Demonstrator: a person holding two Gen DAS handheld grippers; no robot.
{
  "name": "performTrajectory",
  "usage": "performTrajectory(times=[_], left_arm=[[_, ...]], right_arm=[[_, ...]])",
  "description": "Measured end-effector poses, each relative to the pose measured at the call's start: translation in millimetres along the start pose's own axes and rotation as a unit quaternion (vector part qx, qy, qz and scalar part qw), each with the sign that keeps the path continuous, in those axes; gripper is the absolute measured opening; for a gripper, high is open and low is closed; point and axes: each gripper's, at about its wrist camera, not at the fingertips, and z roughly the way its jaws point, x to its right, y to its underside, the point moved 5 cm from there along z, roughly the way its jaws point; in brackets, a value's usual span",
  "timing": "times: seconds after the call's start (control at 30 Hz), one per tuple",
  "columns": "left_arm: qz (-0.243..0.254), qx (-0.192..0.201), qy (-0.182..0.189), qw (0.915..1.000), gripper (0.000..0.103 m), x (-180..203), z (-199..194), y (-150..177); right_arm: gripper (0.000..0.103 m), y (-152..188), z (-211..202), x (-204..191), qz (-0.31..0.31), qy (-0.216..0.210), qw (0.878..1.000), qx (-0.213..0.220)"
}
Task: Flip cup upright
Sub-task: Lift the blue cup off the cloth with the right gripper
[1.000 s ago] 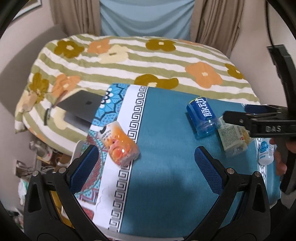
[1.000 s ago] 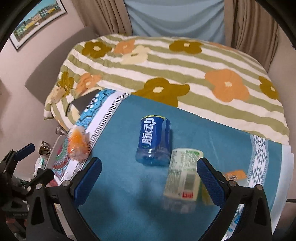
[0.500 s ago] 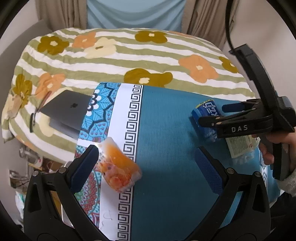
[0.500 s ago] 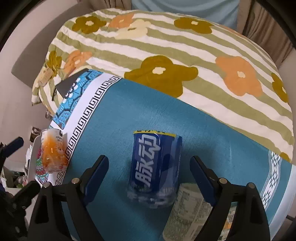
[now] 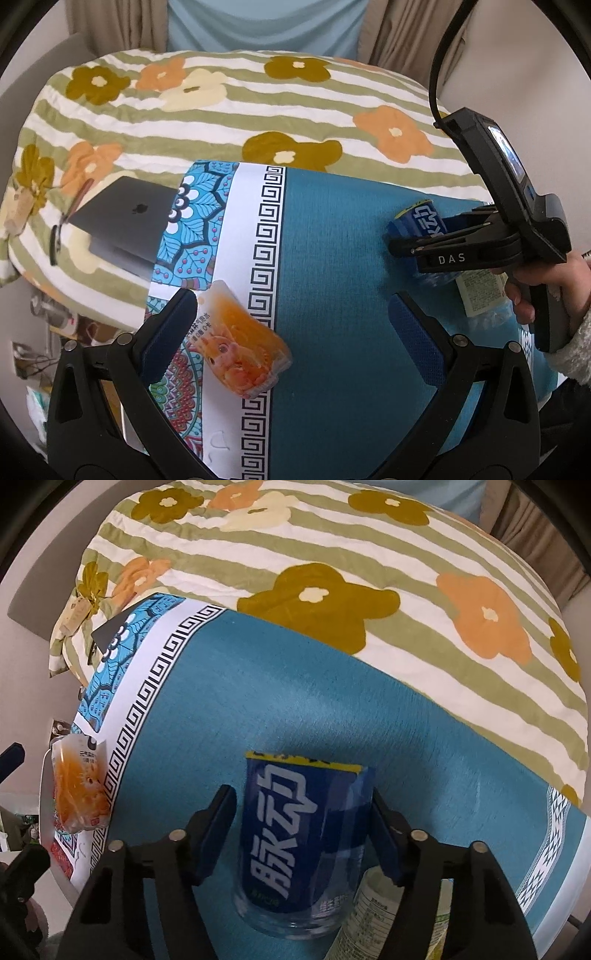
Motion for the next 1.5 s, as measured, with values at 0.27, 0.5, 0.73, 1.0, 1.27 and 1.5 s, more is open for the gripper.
performTrajectory(times=[0.27, 0.5, 0.73, 1.0, 1.27, 1.5], left_arm=[[-0.002, 0.0, 0.001, 1.0, 0.103, -3, -2, 2], [-0.006, 0.008, -0.013, 0.9999, 0.103, -3, -15, 9], [-0.021, 0.026, -0.037, 0.9988, 0.103, 1, -47, 26], [-0.031, 0.017, -0.05, 0.9981, 0.103, 13, -65, 59], [-0.029, -0.005, -0.04, 0.9988, 0.103, 17, -55, 82], [-0.024, -0.038, -0.028, 0.9986, 0.103, 16, -35, 100]], right_arm=[[0.055, 1, -5, -5, 0.006, -0.009, 1.0, 0.008], [0.055, 9, -24, -20, 0.015, -0.029, 0.999, 0.028], [0.055, 43, -58, -37, 0.035, -0.062, 0.996, 0.047], [0.055, 110, -81, -31, 0.116, -0.071, 0.989, 0.056], [0.055, 157, -65, -31, 0.184, -0.063, 0.98, 0.042], [0.055, 176, -46, -36, 0.198, -0.045, 0.978, 0.049]])
